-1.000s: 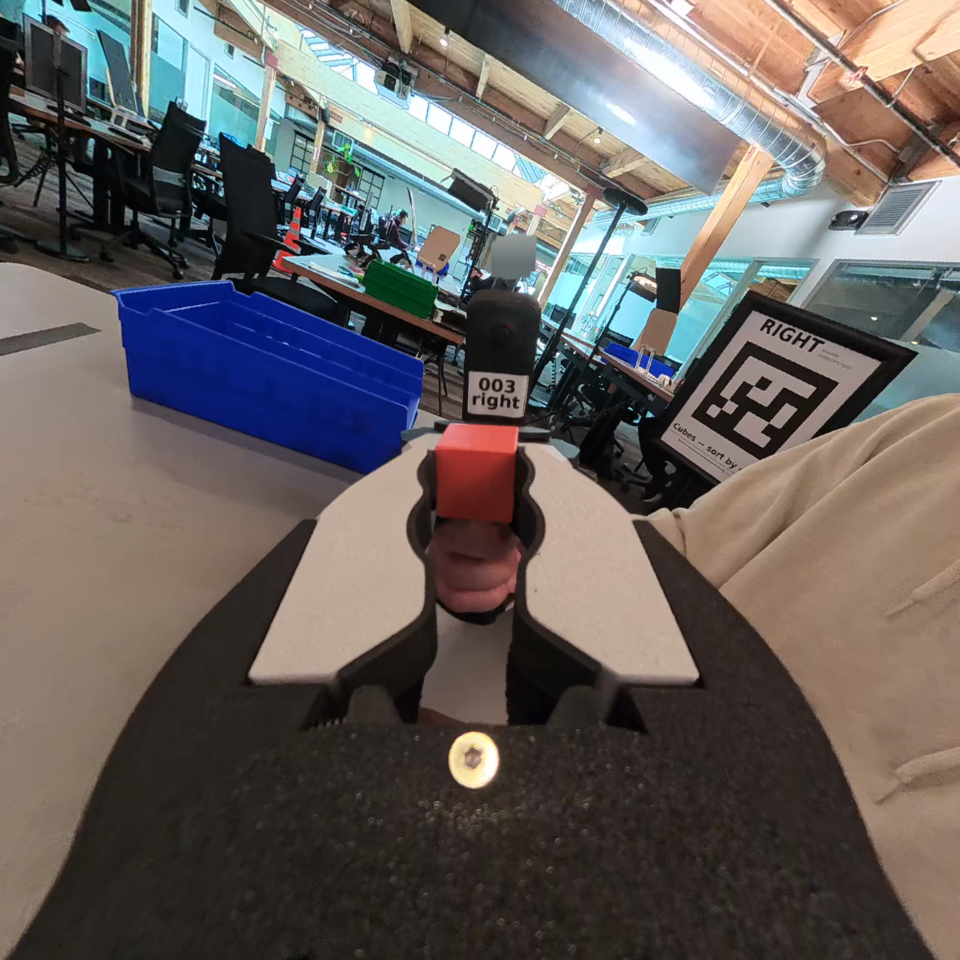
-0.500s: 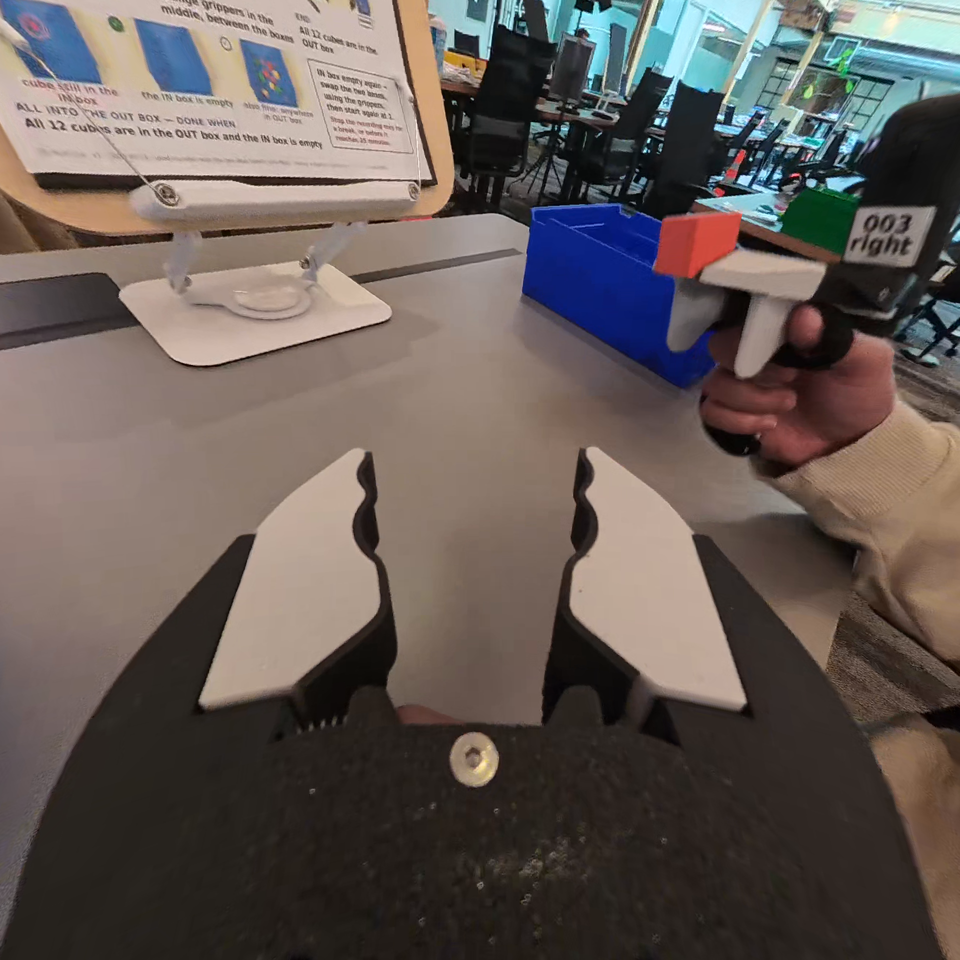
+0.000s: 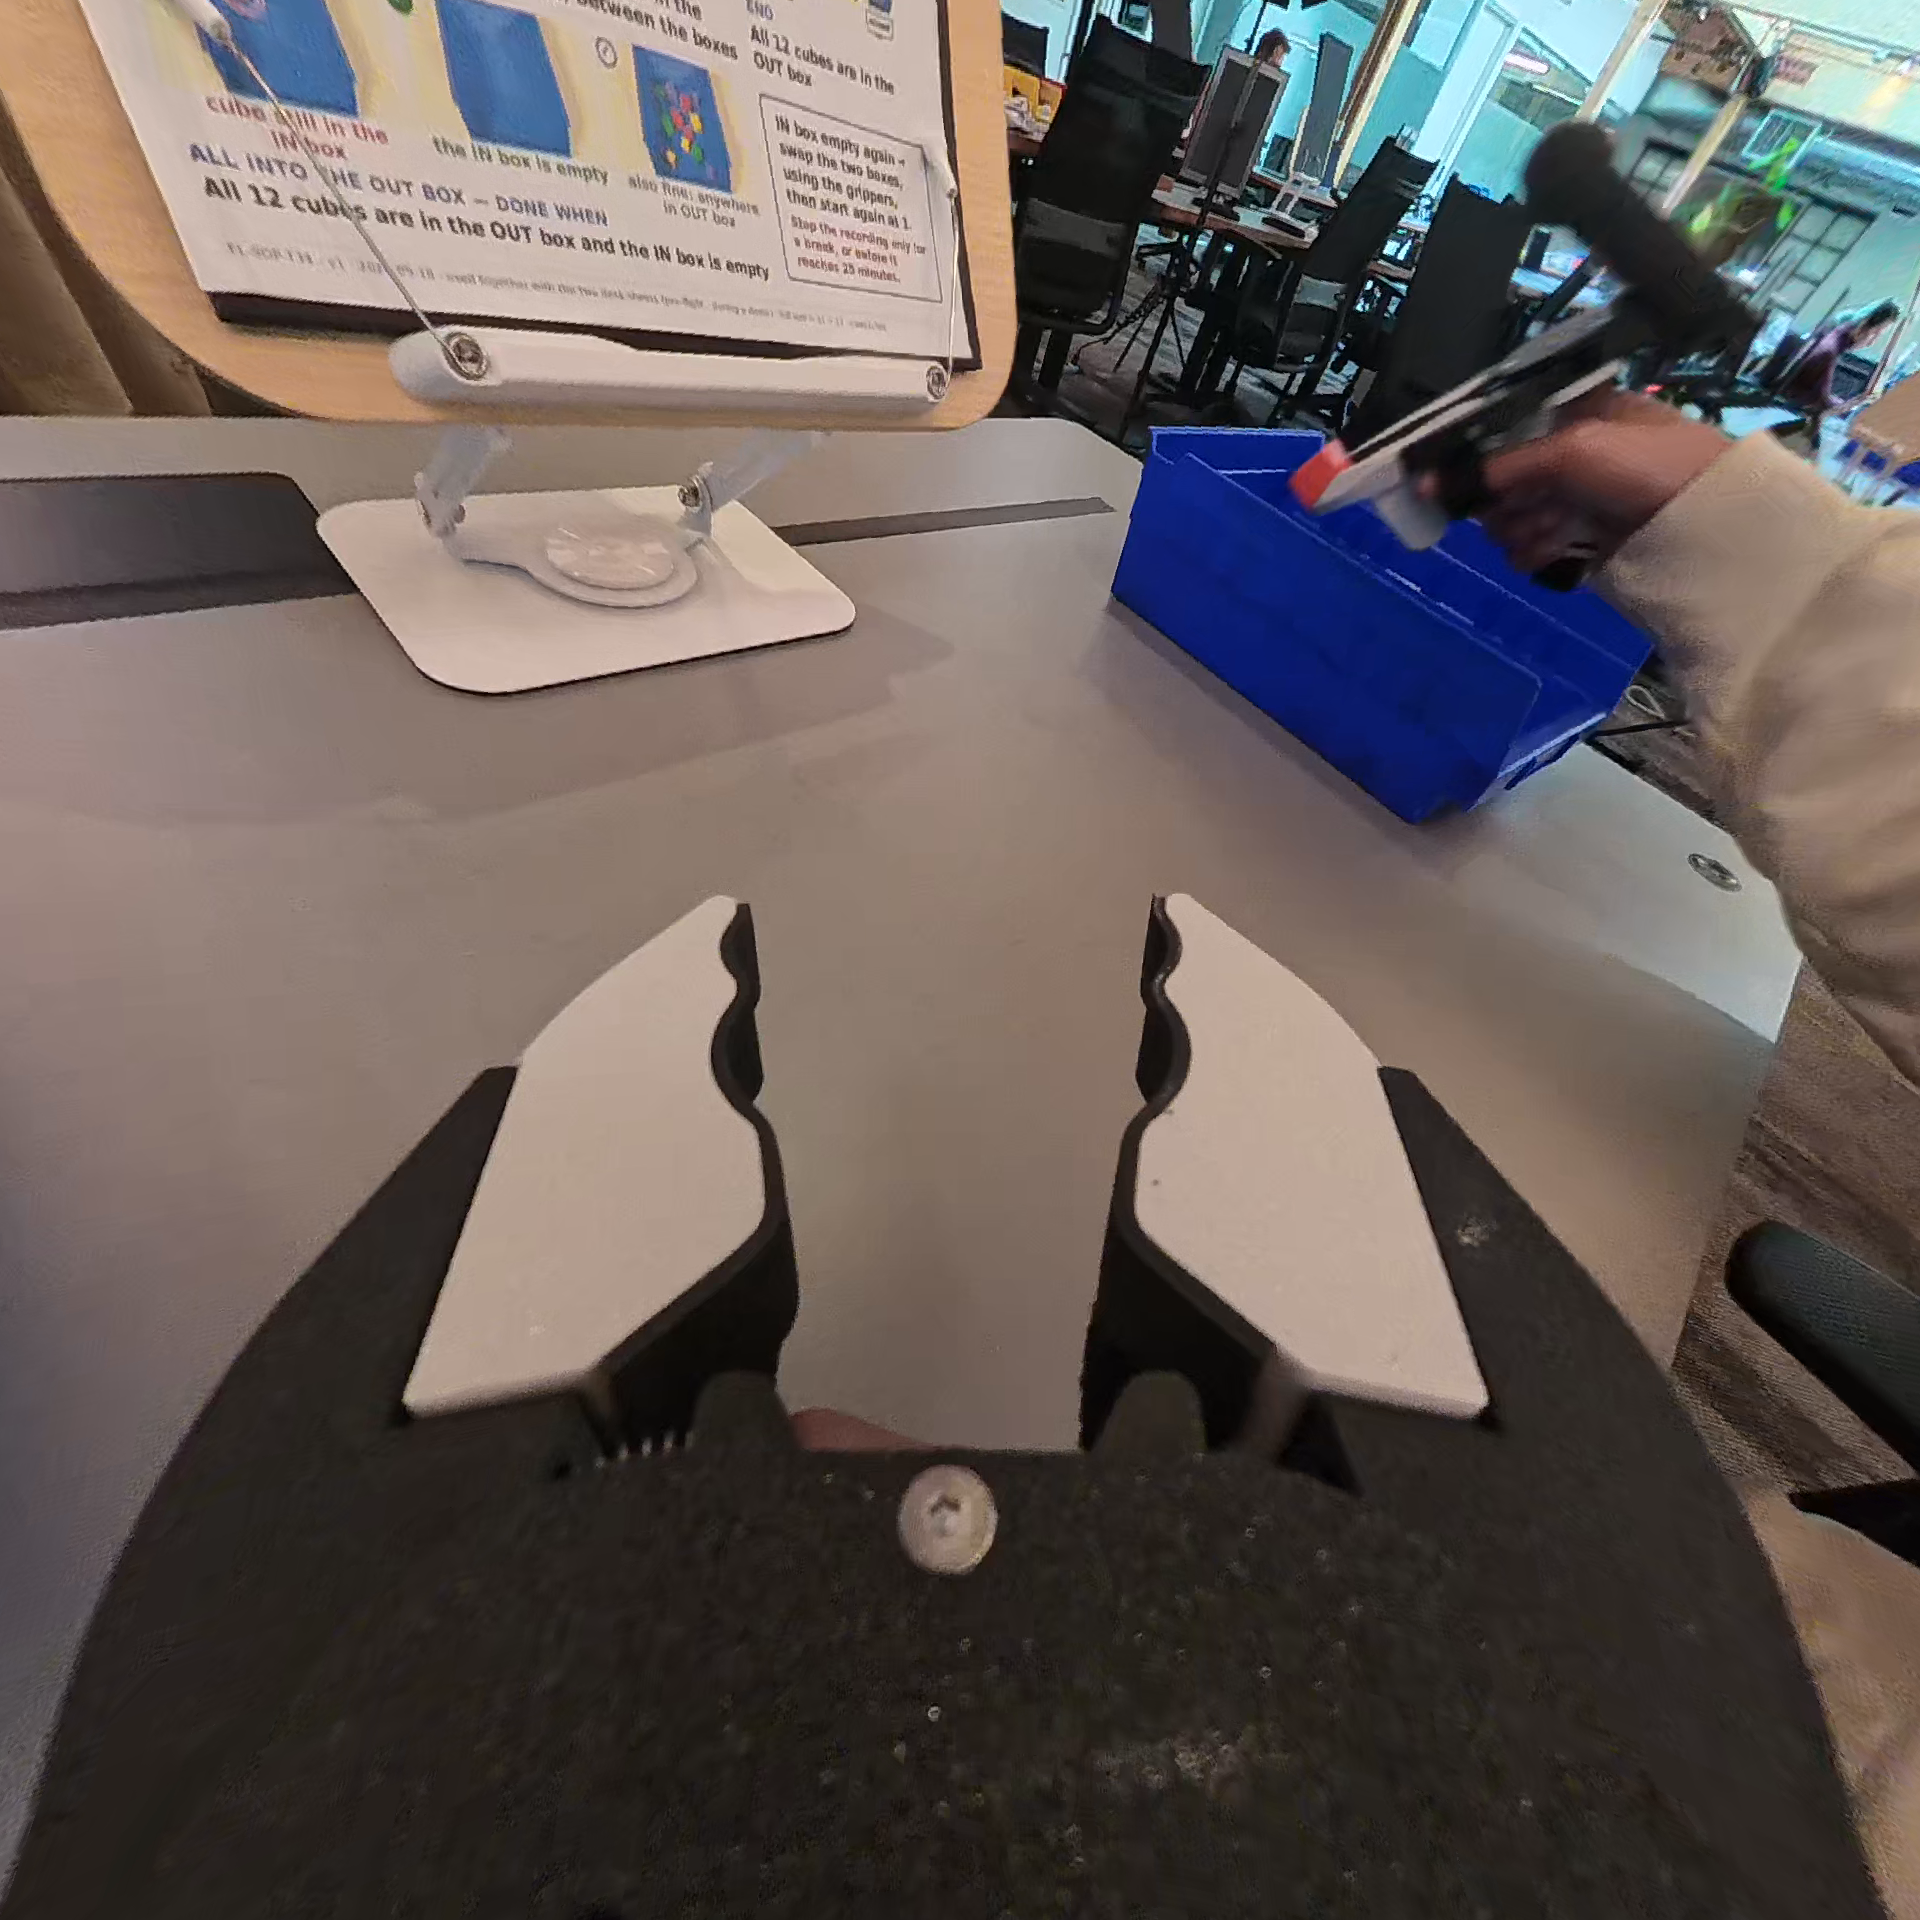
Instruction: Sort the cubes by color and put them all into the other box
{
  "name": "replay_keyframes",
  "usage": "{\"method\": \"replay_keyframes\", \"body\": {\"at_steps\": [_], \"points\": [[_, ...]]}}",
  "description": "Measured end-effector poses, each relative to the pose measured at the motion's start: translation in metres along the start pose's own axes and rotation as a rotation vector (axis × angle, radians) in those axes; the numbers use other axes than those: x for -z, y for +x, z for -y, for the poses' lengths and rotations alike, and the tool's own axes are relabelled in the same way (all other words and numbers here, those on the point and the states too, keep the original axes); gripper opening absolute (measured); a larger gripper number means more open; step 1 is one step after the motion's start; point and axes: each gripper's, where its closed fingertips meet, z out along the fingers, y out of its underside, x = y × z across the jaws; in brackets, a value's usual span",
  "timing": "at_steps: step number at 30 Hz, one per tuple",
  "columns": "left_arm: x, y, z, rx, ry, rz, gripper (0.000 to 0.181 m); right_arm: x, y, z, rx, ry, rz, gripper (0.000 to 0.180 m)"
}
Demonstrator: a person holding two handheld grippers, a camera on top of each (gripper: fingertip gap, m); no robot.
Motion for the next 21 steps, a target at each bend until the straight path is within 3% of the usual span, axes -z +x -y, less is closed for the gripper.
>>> {"method": "replay_keyframes", "body": {"at_steps": [3,7,17,21], "points": [[-0.008,0.002,-0.001,-0.006,-0.024,0.010,0.071,-0.052,0.004,-0.018,0.079,-0.227,0.035,0.030],[-0.013,0.007,-0.003,-0.063,-0.055,0.039,0.071,-0.078,0.002,-0.037,0.182,-0.393,0.092,0.029],[-0.021,0.003,-0.012,-0.066,-0.089,0.048,0.071,-0.103,-0.009,-0.042,0.166,-0.383,0.194,0.029],[-0.021,-0.006,-0.017,-0.021,-0.099,0.057,0.072,-0.086,-0.001,-0.040,0.175,-0.337,0.156,0.049]]}}
